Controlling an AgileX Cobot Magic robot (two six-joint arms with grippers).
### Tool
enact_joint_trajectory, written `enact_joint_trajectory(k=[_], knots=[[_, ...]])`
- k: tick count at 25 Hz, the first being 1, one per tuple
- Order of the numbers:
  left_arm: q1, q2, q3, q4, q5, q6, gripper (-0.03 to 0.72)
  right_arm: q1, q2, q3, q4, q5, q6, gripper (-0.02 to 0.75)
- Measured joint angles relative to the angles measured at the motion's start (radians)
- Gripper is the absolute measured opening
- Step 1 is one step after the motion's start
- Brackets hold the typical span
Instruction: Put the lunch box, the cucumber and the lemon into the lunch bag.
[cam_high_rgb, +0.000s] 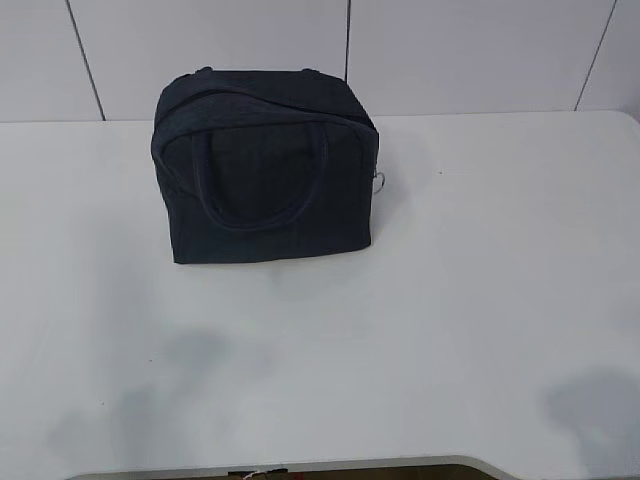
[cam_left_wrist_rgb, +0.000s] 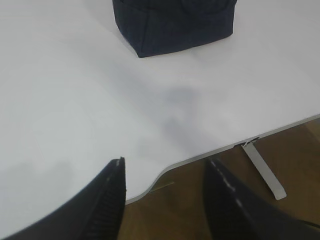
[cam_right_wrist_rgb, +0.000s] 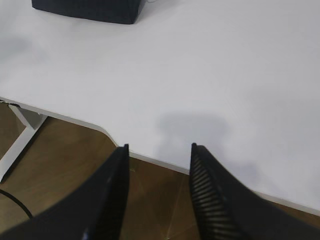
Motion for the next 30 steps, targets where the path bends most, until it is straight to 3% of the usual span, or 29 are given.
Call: enact_joint_trajectory(k=[8, 16, 19, 30], knots=[[0.014, 0.0, 0.0, -0.002, 0.0, 0.0, 0.36, -0.005, -0.001, 0.0, 0.0, 0.0, 0.0, 0.334], [0.235, 0.0, 0.0, -0.004, 0.0, 0.0, 0.36, -0.196, -0.001, 0.0, -0.003, 0.0, 0.0, 0.334], [0.287, 0.0, 0.0, -0.004, 0.0, 0.0, 0.359, -0.229, -0.001, 0.0, -0.003, 0.0, 0.0, 0.334], [0.297, 0.0, 0.0, -0.006, 0.0, 0.0, 0.359, -0.231, -0.001, 0.0, -0.003, 0.0, 0.0, 0.334]])
